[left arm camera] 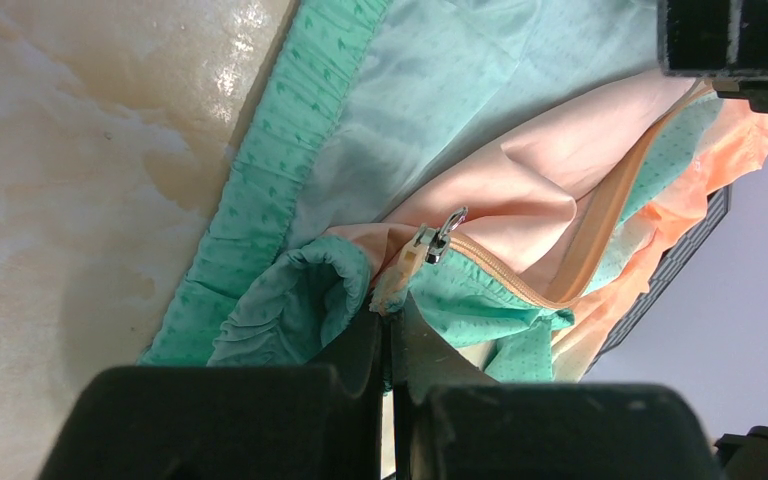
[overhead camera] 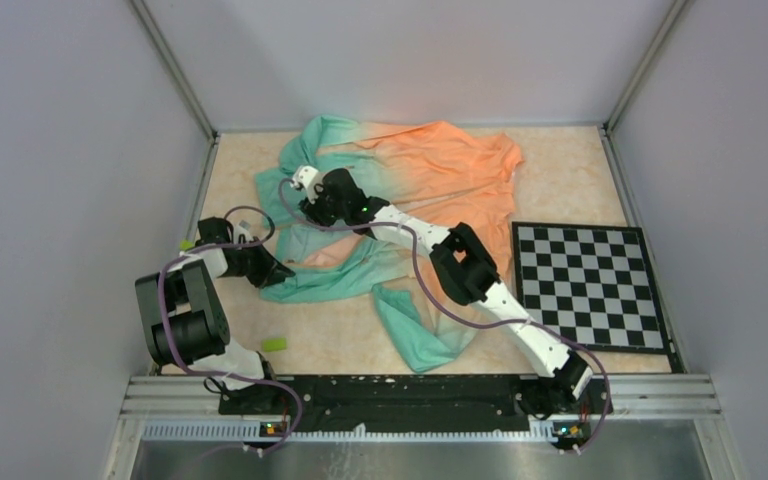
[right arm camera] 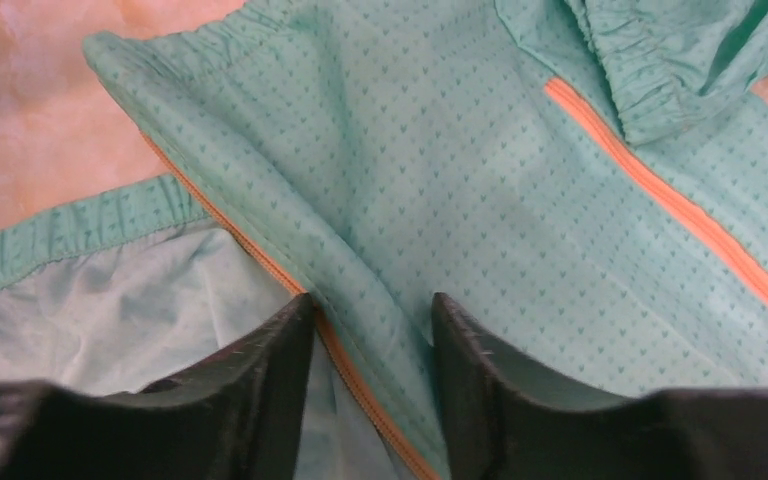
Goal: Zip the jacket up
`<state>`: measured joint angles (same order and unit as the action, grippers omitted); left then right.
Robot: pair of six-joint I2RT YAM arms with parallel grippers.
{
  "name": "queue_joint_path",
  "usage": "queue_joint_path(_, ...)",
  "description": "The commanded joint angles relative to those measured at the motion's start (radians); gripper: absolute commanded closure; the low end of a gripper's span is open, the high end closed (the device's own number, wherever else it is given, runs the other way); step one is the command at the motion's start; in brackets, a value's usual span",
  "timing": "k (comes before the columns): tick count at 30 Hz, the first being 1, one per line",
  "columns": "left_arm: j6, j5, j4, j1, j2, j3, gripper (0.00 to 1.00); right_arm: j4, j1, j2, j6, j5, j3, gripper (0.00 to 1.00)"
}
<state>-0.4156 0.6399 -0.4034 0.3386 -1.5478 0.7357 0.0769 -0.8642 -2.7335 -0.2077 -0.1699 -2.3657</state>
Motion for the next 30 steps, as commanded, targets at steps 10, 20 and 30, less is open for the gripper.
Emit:
queue_joint_path(10,0.033,-0.011,0.009,0.002,0.005,0.01,1.0,-0.032,-0.015,0.142,0.008,0.024,0.005,0.99)
queue_joint_path(20,0.036,-0.044,-0.01,0.002,0.017,0.029,1.0,0.062,0.01,0.359,0.143,0.097,0.24,1.0)
queue_joint_path(30,0.031,-0.038,0.001,0.002,0.022,0.021,1.0,0.241,0.071,0.499,0.362,0.023,0.457,1.0)
